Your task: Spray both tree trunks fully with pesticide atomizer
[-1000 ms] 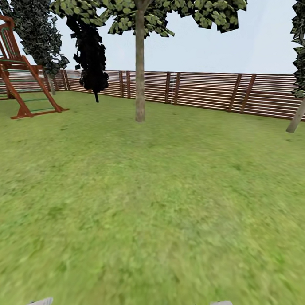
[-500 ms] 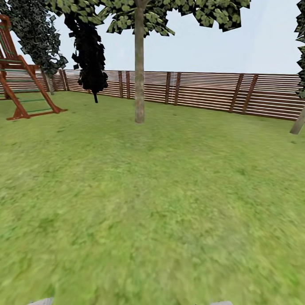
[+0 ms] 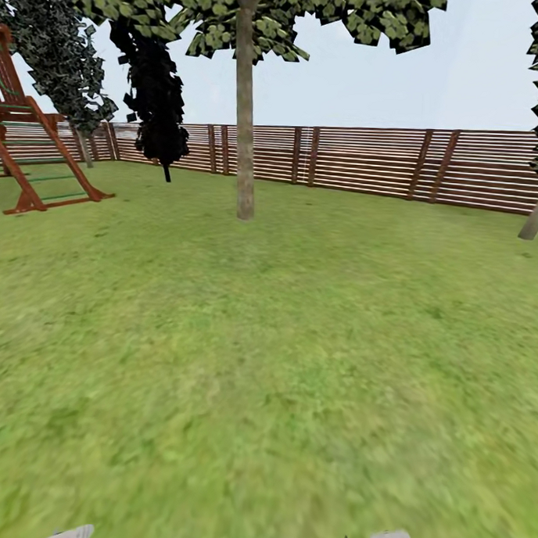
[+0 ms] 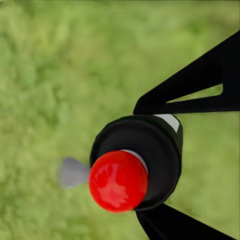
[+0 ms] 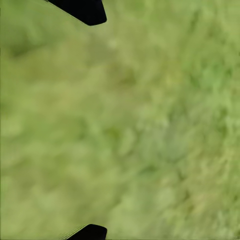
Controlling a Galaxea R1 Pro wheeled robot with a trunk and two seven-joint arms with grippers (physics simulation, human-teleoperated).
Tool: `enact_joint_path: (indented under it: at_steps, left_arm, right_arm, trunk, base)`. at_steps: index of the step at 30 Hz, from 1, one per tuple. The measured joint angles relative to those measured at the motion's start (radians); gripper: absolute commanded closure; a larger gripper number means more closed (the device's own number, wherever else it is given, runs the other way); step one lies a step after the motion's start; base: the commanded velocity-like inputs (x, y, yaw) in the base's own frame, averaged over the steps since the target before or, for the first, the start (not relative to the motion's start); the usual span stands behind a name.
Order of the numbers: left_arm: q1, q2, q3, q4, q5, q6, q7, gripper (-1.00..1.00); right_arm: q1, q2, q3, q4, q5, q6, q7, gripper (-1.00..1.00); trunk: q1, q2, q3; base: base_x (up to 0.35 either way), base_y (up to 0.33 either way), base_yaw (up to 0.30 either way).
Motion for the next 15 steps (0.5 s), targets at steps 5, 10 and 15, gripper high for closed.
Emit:
enact_joint_path:
  at_steps: [5,10,15]
  left_arm:
    - [0.0,0.0,0.0,0.0,0.0,0.0,0.0,1.0]
    - [0.0,0.0,0.0,0.0,0.0,0.0,0.0,1.0]
    - [0.0,0.0,0.0,0.0,0.0,0.0,0.0,1.0]
  right_arm:
    - [0.0,0.0,0.0,0.0,0.0,0.0,0.0,-1.0]
    - [0.0,0.0,0.0,0.0,0.0,0.0,-0.001,-1.0]
    - [0.0,0.0,0.0,0.0,0.0,0.0,0.0,-1.0]
  trunk:
    - [0.0,0.0,0.0]
    - [0.0,0.0,0.0]
    - [0.0,0.0,0.0]
  base:
    - [0.339,0.0,0.0]
    - [0.339,0.0,0.0]
    - [0.339,0.0,0.0]
